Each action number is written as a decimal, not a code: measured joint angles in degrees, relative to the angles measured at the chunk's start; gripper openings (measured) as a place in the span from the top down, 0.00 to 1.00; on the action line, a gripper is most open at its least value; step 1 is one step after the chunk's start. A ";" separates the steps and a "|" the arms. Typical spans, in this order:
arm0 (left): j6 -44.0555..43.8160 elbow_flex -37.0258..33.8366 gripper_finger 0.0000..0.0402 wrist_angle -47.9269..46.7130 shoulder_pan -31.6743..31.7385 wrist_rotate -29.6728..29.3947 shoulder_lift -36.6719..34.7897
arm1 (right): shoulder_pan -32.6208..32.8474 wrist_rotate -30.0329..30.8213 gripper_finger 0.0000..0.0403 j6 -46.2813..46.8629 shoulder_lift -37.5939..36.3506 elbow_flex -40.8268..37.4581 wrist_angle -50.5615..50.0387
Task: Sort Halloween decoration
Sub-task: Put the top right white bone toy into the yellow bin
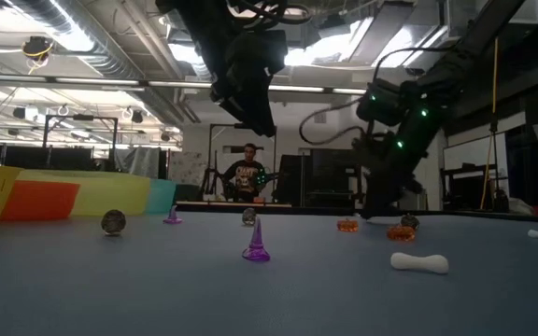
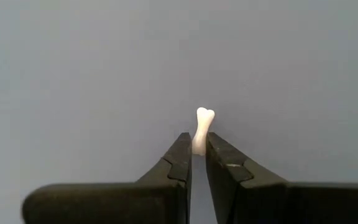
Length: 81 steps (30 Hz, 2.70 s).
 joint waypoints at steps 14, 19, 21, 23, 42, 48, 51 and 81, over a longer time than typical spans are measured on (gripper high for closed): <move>23.13 0.00 0.57 6.92 -1.65 6.75 0.00 | 0.12 -39.92 0.92 -4.49 -0.22 6.51 1.15; 31.48 0.00 0.57 12.36 -2.99 7.69 0.00 | 0.12 -47.24 0.92 -3.94 -0.28 6.87 1.49; 32.78 0.00 0.57 14.32 -3.30 7.65 0.00 | 0.53 -48.73 0.92 -2.52 -0.31 6.87 1.50; 33.11 0.00 0.57 16.10 -3.41 7.62 0.00 | 1.43 -48.97 0.92 -1.08 -0.31 6.87 1.57; 33.52 0.00 0.57 15.29 -4.95 14.23 0.00 | 11.83 -48.01 0.92 3.36 -0.40 6.94 15.14; 33.55 0.00 0.57 14.53 -5.68 9.61 0.00 | 11.79 -49.49 0.92 3.21 -0.40 6.94 16.64; 33.55 0.00 0.57 14.51 -5.79 8.85 0.01 | 11.79 -51.01 0.92 3.18 -0.40 6.94 18.47; 33.55 0.00 0.69 14.53 -5.73 7.14 0.00 | 11.79 -51.66 0.92 3.14 -0.42 6.94 20.84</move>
